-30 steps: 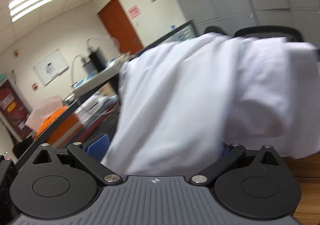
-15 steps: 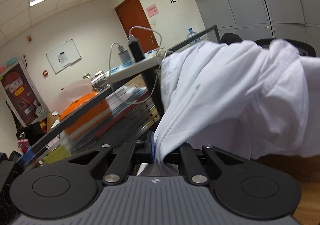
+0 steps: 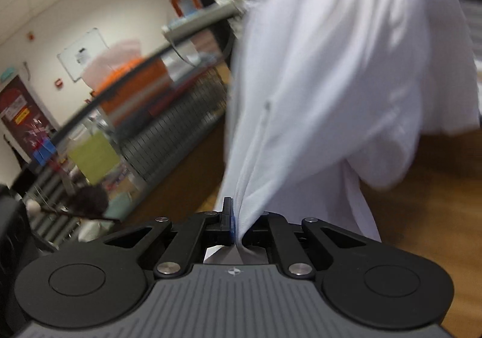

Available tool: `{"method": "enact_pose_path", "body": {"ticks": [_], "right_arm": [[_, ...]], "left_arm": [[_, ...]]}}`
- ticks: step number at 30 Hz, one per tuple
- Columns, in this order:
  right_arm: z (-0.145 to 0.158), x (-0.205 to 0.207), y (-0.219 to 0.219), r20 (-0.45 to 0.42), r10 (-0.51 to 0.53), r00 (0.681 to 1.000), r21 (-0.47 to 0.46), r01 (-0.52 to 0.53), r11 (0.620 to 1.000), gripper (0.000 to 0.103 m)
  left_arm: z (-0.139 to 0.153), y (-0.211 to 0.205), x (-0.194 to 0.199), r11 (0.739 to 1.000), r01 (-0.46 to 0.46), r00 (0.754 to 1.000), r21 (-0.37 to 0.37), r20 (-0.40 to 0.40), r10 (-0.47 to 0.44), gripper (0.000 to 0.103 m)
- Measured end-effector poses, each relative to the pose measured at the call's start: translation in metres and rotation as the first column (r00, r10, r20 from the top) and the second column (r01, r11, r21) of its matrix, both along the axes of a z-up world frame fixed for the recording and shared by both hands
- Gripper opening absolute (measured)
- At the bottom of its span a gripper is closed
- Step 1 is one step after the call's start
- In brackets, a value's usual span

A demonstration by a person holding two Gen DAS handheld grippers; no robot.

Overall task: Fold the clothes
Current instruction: 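Pull the shirt off the partition and lower it onto the desk with both grippers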

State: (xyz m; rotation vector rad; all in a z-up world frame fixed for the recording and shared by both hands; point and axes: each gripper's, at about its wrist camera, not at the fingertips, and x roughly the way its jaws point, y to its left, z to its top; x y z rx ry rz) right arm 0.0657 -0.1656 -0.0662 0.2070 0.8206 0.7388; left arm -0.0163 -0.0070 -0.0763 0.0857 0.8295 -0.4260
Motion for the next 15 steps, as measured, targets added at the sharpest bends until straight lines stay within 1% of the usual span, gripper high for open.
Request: {"method": "enact_pose_path", "body": {"ticks": [5,7,8,11,13,14,15], "right_arm": [[-0.03,-0.021,-0.005,-0.068,0.033,0.997,-0.06,-0.037,0.998,0.004],[-0.044,-0.03,-0.003,-0.11,0.057,0.992,-0.081,-0.066,0.994,0.003],[-0.052,-0.035,-0.002,-0.131,0.072,0.989,-0.103,-0.086,0.991,0.003],[-0.079,-0.056,-0.003,-0.192,0.094,0.977,-0.145,-0.123,0.982,0.003],[-0.095,-0.067,-0.009,-0.222,0.071,0.973,-0.159,-0.108,0.981,0.006],[-0.101,-0.07,-0.013,-0.231,0.051,0.972,-0.167,-0.091,0.982,0.01],[-0.105,-0.073,-0.018,-0.241,0.031,0.97,-0.171,-0.074,0.982,0.018]], "left_arm": [[-0.011,0.004,-0.01,0.997,0.058,0.998,0.048,-0.024,-0.057,0.005],[-0.016,0.006,-0.013,0.995,0.079,0.996,0.056,-0.049,-0.076,0.006],[-0.019,0.008,-0.014,0.994,0.091,0.994,0.056,-0.067,-0.087,0.01],[-0.029,0.013,-0.018,0.99,0.133,0.984,0.053,-0.123,-0.125,0.015],[-0.036,0.015,-0.02,0.987,0.147,0.98,0.069,-0.142,-0.136,0.026],[-0.039,0.016,-0.021,0.985,0.153,0.979,0.081,-0.149,-0.14,0.036],[-0.042,0.017,-0.022,0.983,0.156,0.979,0.096,-0.151,-0.141,0.043]]}}
